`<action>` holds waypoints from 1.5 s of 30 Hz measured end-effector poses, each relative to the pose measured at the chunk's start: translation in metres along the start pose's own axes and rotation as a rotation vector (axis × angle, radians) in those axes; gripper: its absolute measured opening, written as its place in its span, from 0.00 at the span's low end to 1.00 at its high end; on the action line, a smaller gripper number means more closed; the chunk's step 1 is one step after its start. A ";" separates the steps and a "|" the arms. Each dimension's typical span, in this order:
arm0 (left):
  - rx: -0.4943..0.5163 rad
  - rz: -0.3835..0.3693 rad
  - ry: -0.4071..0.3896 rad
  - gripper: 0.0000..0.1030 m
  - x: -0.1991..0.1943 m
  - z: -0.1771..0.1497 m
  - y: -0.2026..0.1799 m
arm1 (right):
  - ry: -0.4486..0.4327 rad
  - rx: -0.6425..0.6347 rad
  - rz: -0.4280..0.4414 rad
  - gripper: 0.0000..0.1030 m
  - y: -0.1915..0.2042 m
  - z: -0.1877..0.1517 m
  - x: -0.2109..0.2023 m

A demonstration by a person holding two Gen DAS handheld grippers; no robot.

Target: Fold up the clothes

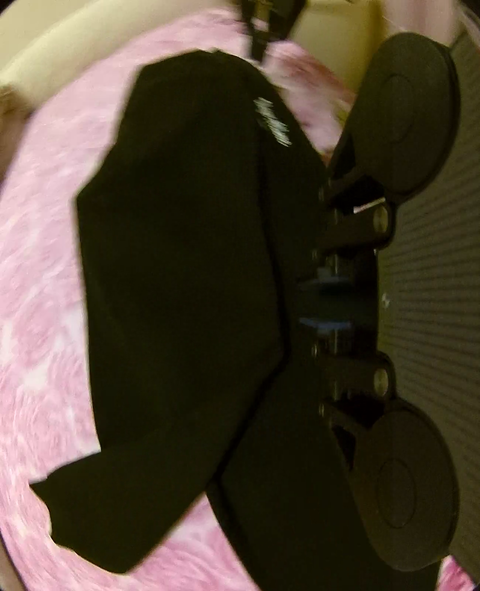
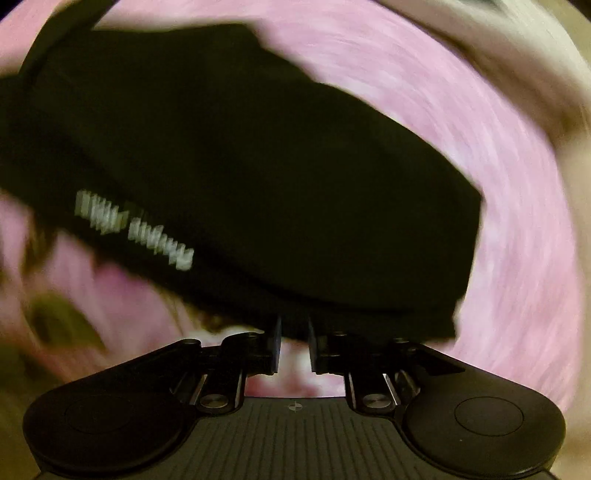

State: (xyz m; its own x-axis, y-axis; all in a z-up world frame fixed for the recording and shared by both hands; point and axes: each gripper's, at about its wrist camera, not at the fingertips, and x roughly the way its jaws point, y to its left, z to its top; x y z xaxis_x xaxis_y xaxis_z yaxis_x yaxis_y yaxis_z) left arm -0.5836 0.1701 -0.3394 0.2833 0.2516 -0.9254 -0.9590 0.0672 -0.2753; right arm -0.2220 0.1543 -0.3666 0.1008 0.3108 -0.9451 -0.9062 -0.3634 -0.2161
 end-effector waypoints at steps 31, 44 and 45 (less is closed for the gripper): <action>-0.432 0.203 -0.291 0.01 -0.009 -0.004 0.031 | -0.321 1.308 0.288 0.08 -0.185 -0.064 0.024; -0.351 0.261 -0.275 0.01 -0.019 -0.087 0.007 | -0.254 1.199 0.240 0.08 -0.191 -0.078 0.015; -0.344 0.268 -0.270 0.02 -0.015 -0.091 0.007 | -0.247 1.192 0.231 0.08 -0.190 -0.078 0.017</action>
State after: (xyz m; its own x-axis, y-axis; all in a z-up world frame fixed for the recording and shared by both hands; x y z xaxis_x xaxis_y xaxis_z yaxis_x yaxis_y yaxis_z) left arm -0.5939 0.0793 -0.3508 -0.0276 0.4598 -0.8876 -0.9269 -0.3442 -0.1495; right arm -0.0156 0.1600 -0.3607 -0.0740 0.5495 -0.8322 -0.7137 0.5536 0.4290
